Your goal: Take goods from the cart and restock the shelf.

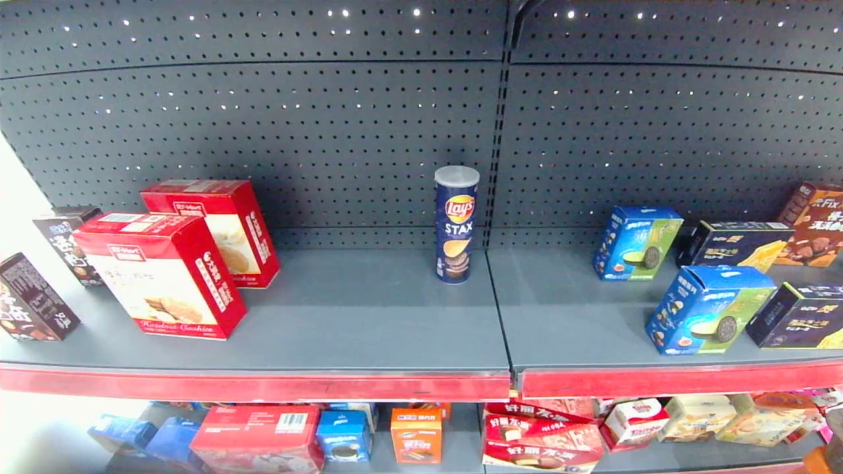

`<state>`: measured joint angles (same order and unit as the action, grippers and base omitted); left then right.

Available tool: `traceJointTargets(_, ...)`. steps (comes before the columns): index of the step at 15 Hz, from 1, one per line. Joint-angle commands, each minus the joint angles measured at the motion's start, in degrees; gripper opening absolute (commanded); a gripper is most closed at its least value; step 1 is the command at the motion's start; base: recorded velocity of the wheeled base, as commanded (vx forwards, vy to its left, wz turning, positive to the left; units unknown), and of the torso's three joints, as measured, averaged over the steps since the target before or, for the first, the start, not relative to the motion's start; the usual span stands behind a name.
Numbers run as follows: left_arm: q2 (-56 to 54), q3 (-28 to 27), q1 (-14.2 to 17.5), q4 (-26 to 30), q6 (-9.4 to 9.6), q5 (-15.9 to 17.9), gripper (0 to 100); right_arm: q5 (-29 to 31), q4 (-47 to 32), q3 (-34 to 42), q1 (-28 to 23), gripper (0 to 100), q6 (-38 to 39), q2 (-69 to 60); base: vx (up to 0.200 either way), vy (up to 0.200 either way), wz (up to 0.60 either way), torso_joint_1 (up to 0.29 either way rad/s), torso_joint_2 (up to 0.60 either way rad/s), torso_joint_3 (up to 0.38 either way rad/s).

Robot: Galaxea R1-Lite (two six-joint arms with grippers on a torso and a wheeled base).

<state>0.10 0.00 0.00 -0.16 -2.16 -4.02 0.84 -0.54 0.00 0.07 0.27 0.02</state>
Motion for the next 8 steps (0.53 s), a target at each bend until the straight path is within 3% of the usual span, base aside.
traceJointTargets(1, 0.08, 0.00, 0.00, -0.02, -0.04, -0.02, 100, -0.05, -0.08, 0.00, 0.01, 100, 0.00, -0.02, 0.000, 0.000, 0.00, 0.000, 0.00, 0.000)
traceJointTargets(8, 0.08, 0.00, 0.00, -0.02, -0.04, -0.02, 100, -0.05, -0.17, 0.00, 0.19, 100, -0.09, 0.42, 0.000, 0.000, -0.60, 0.003, 0.00, 0.005)
